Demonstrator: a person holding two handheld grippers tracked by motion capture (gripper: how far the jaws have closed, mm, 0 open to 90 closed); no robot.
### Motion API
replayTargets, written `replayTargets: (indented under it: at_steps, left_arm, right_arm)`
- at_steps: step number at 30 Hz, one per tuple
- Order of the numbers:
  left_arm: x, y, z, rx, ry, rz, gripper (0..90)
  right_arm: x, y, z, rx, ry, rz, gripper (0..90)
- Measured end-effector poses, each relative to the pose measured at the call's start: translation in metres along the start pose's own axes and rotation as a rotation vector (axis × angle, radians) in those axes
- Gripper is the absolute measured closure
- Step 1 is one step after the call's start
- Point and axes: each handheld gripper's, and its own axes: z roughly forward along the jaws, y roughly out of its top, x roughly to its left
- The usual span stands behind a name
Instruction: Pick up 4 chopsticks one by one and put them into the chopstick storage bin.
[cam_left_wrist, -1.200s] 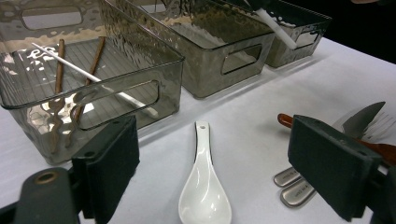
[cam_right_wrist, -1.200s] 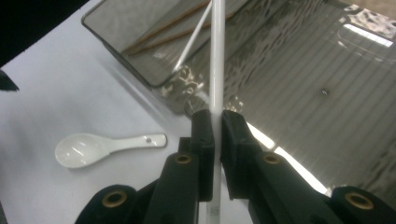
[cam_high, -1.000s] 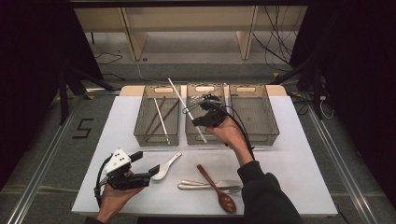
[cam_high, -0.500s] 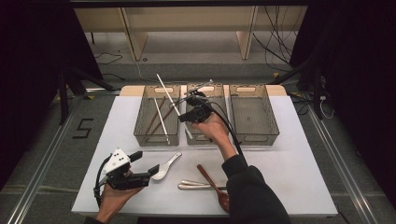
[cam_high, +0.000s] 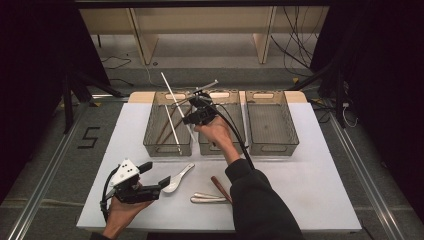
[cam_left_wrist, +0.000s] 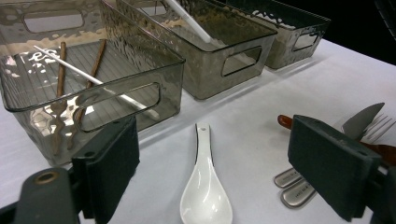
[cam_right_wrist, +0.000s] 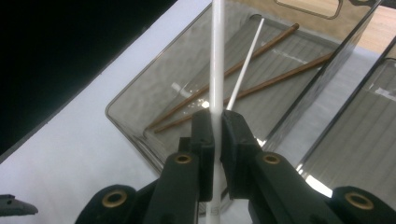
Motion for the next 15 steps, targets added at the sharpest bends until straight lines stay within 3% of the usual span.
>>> replayTargets:
  at_steps: [15]
  left_arm:
    - [0.0, 0.0, 0.0, 0.0, -0.001, 0.003, 16.1]
  right_arm:
    - [0.003, 0.007, 0.02, -0.003, 0.001, 0.025, 84.4]
